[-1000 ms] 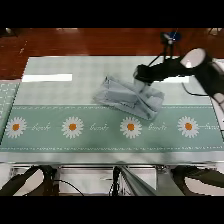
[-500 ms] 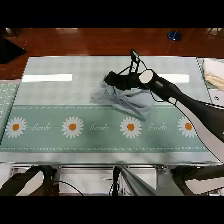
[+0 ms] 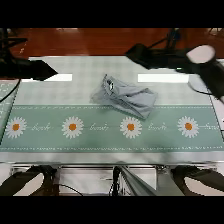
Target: Fold the shirts.
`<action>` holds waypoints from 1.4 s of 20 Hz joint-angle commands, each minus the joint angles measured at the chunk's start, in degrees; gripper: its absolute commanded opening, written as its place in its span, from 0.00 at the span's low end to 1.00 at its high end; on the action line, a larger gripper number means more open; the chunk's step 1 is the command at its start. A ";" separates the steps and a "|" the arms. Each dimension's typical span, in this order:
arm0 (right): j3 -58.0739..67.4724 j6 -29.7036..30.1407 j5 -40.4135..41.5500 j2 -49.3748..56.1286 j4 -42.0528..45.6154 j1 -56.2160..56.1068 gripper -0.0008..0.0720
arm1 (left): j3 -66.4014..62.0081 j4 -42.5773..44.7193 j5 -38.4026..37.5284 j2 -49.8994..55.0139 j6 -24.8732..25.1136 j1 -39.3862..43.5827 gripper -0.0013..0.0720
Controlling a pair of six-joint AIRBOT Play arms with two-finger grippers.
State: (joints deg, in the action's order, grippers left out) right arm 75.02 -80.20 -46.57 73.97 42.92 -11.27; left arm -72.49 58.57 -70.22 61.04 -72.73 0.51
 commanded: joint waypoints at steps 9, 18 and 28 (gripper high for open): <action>-22.47 -2.43 -28.59 -7.65 23.02 30.86 0.81 | 0.87 3.72 0.96 3.67 0.31 3.45 0.05; -36.89 2.08 0.90 0.55 -7.56 18.23 0.82 | 0.96 4.07 0.96 3.67 0.28 3.45 0.05; -30.75 7.96 11.85 7.98 -22.97 4.52 0.06 | 0.96 4.09 0.11 3.67 0.35 3.45 0.05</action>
State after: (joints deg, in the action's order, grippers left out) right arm 40.95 -75.79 -33.78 81.54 23.66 -4.89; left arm -71.53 62.61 -69.97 64.66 -72.44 3.92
